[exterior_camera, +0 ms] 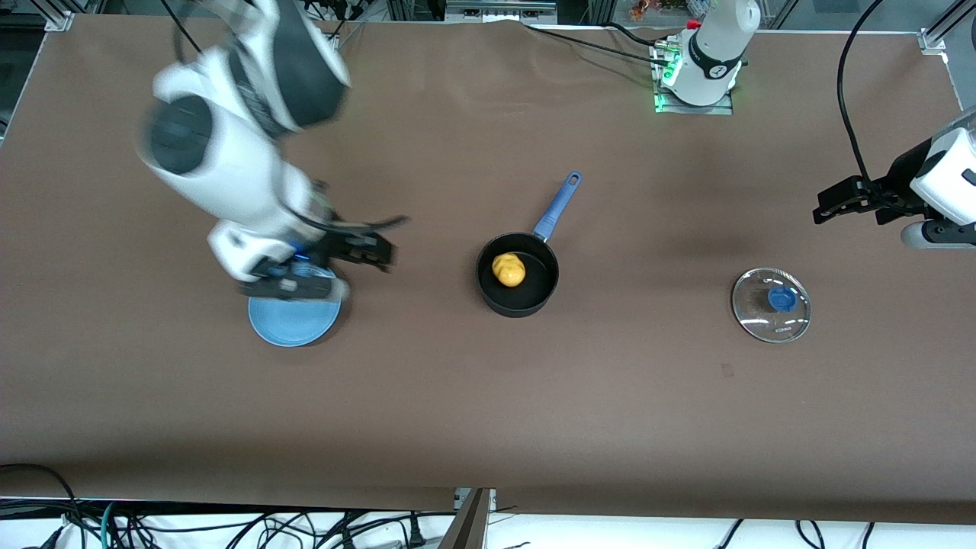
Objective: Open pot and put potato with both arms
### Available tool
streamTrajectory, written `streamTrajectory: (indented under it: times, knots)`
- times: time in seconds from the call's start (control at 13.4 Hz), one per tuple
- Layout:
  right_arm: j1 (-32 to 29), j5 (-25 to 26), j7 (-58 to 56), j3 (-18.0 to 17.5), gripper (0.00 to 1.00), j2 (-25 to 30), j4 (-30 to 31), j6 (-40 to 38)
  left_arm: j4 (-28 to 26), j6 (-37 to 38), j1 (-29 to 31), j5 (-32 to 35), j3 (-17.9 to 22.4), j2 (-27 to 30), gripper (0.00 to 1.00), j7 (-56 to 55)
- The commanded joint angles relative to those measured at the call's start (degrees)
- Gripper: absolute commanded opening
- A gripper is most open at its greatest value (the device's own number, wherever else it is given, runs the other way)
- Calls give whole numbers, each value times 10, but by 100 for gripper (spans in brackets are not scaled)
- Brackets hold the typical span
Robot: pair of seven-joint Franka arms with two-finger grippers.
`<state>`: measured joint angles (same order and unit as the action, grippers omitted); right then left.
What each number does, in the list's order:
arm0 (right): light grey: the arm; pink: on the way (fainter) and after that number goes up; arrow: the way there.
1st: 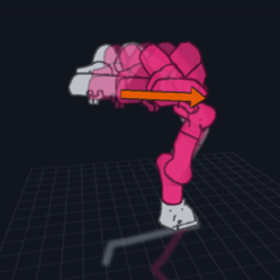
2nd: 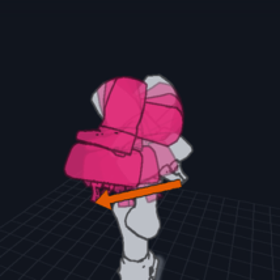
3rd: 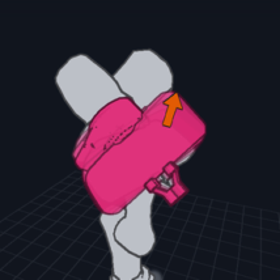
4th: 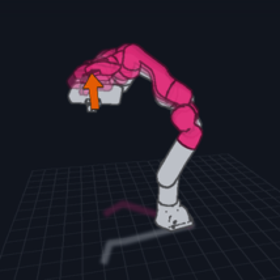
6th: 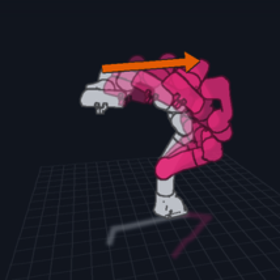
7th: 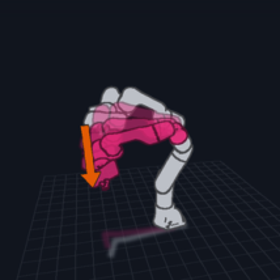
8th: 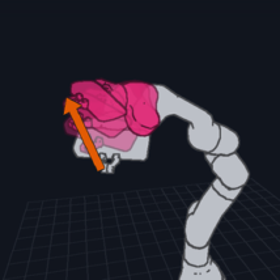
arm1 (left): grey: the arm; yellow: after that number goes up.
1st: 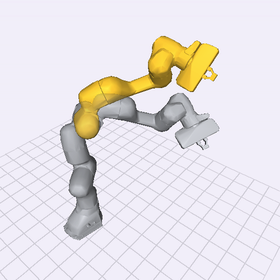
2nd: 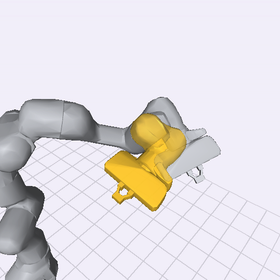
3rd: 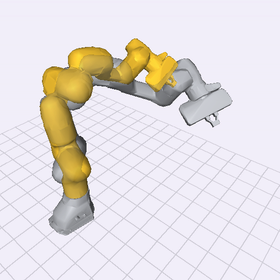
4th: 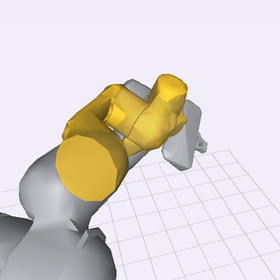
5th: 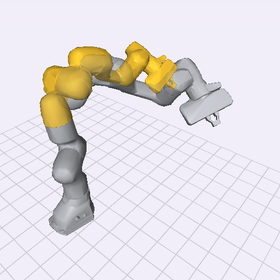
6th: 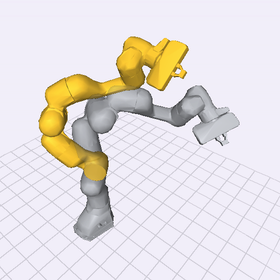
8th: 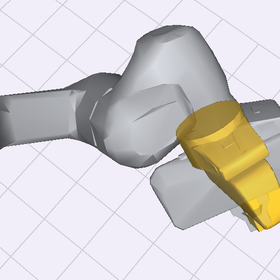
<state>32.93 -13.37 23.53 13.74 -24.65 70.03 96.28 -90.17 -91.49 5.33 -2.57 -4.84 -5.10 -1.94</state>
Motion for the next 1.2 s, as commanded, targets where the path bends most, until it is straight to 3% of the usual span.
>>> streamTrajectory:
  times: [0.0, 0.22, 0.45, 0.52, 0.75, 1.12]
  knots:
    - [7, -7, -43, 47, 100, 71, 41, -64, 16, 4, 0, -6, -1, -9, 100, -7]
    - [-29, 18, -58, 37, 100, 170, 129, -97, 16, 4, 1, -6, -1, -9, 100, -7]
    - [-170, 83, -67, -117, 100, 276, 220, -102, 18, 4, 0, -5, 0, -10, 100, -7]
    - [-199, 94, -87, -139, 100, 292, 230, -110, 17, 4, 0, -6, -1, -10, 100, -7]
    - [-224, 106, -171, -142, 100, 300, 234, -114, 18, 4, -1, -5, -1, -10, 100, -7]
    - [-221, 122, -176, -142, 100, 290, 223, -114, 33, 4, -1, -5, -1, -18, 100, -7]
